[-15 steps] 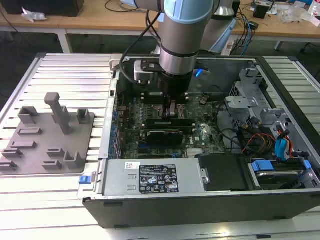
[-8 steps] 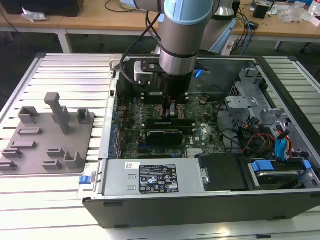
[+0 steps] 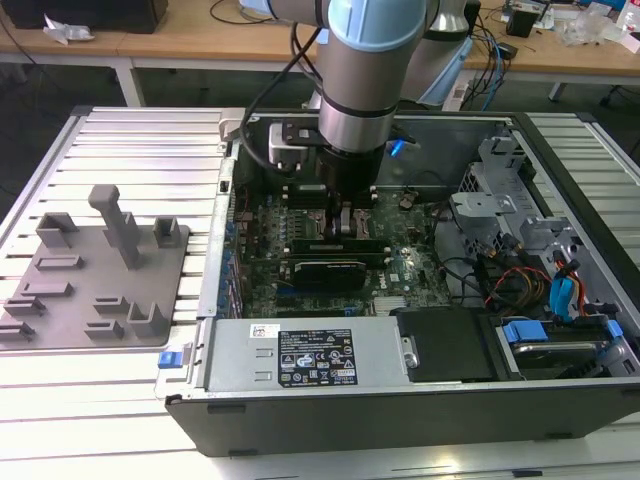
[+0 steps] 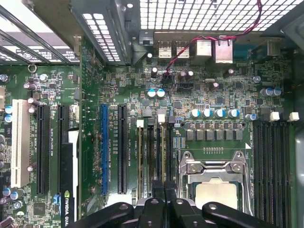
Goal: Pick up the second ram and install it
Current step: 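Insert the second ram into the second slot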
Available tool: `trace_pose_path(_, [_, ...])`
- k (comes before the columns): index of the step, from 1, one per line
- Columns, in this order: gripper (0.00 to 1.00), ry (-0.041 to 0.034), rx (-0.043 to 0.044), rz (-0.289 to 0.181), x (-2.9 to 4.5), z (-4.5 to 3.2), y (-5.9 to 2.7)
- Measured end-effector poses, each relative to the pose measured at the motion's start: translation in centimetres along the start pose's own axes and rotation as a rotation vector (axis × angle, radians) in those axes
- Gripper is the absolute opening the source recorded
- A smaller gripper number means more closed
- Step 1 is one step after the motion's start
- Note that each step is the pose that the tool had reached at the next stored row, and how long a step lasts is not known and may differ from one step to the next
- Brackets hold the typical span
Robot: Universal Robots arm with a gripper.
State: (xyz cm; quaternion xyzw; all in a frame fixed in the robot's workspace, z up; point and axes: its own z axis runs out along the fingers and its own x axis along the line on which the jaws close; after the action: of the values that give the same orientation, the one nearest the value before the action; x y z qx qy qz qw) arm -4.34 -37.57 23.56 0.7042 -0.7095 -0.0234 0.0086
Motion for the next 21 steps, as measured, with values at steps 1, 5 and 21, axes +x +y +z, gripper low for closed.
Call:
trace_pose_path(1, [0.09,0.0,0.0,0.0,0.0,0.05,0.0])
trace_pose_path(5, [0.09,0.0,0.0001,0.0,0.01,0.3,-0.01])
trace_pose_path(21, [0.24,0.0,0.0001,0.0,-0.03,-1.4,0.05])
